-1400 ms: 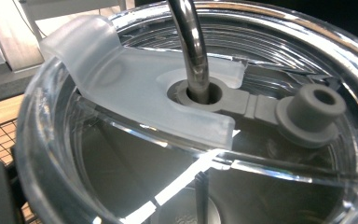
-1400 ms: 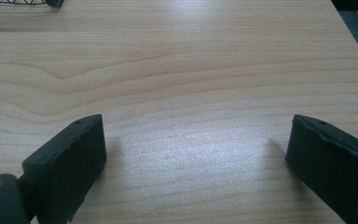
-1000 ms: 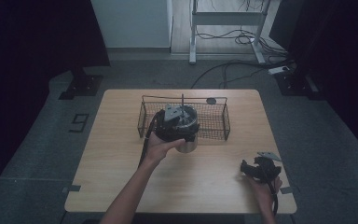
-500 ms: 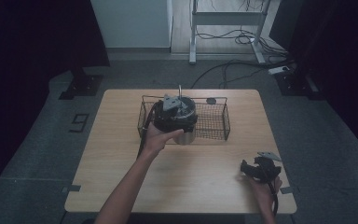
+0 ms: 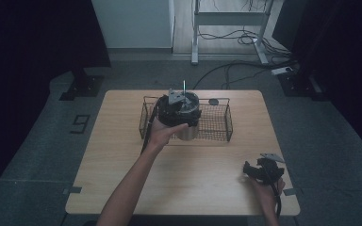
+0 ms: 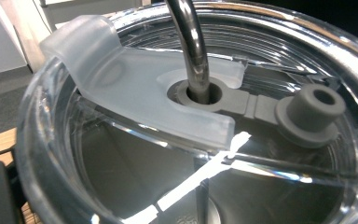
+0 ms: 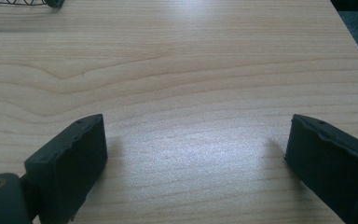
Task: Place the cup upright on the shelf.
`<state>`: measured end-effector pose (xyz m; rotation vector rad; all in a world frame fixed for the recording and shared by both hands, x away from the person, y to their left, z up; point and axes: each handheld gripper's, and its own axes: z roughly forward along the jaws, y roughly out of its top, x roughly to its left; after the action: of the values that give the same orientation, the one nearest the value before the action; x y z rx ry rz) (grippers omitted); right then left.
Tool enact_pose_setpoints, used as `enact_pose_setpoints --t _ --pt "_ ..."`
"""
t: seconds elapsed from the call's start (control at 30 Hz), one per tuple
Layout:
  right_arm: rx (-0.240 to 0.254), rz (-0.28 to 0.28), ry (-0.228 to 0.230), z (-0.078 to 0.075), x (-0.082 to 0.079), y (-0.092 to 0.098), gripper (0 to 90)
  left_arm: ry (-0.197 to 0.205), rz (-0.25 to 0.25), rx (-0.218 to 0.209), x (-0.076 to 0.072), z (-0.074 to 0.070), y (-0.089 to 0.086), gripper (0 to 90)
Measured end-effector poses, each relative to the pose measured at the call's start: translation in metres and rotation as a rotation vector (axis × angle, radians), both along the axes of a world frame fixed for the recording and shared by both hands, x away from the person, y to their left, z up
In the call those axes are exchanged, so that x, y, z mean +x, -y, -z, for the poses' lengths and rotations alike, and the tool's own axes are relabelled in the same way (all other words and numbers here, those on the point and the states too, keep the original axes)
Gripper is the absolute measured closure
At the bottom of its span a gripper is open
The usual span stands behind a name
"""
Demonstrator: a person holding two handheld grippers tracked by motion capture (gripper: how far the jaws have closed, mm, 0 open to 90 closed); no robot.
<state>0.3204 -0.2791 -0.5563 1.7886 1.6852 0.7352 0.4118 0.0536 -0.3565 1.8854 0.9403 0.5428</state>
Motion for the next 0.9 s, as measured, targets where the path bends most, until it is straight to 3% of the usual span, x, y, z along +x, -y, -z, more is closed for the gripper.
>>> enact_pose_setpoints --t 0.9 --pt "-0.001 -0.002 0.001 0.0 0.0 0.0 5.6 -0.022 -0.086 0.0 0.047 -0.001 -0.009 4.1"
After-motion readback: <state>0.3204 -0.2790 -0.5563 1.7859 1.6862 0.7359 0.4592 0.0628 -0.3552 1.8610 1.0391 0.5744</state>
